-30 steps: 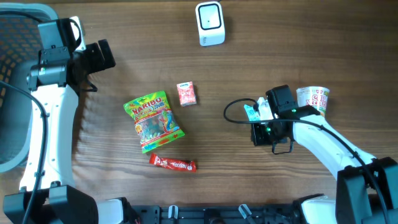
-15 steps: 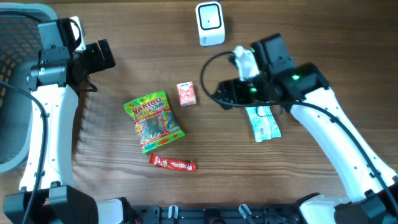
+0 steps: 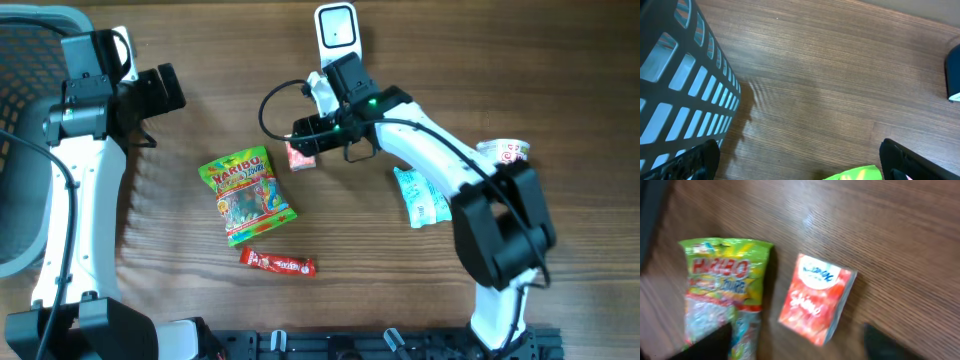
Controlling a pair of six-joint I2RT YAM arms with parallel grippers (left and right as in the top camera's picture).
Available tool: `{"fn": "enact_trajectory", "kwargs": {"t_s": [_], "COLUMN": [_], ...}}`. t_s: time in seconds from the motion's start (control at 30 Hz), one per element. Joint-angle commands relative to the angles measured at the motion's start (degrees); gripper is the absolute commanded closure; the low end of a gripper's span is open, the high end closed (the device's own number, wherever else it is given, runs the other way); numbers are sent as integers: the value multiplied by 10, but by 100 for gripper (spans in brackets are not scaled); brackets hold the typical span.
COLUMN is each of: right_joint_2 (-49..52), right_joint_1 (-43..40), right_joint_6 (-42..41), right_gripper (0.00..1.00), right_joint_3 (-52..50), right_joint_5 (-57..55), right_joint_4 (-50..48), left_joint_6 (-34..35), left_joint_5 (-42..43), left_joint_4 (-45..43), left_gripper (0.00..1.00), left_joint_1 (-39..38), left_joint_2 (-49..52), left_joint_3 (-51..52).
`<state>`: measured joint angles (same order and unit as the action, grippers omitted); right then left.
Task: Scan the item barcode
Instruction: 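Reach the right gripper to the red Kleenex pack and grasp it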
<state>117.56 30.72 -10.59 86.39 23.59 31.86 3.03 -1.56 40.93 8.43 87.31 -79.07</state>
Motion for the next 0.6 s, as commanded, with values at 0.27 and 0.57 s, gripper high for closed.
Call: {"fn": "enact_trajectory", "kwargs": {"t_s": [0.27,0.57], "right_joint_2": [60,60], "right_joint_1": [-23,-23], "right_joint_6": [-36,-45], "right_gripper": [66,66], "right_joint_3": [-8,-17], "right_joint_5": [70,60], "right_joint_4": [-70,-71], "left_joint_6": [-9,-9], "left_joint_5": [5,5], "left_joint_4": [-2,-2], "left_gripper": [0,0], "left_joint_1": [5,5], "left_joint_2": [-5,-5], "left_joint_3": [-4,-4]}}
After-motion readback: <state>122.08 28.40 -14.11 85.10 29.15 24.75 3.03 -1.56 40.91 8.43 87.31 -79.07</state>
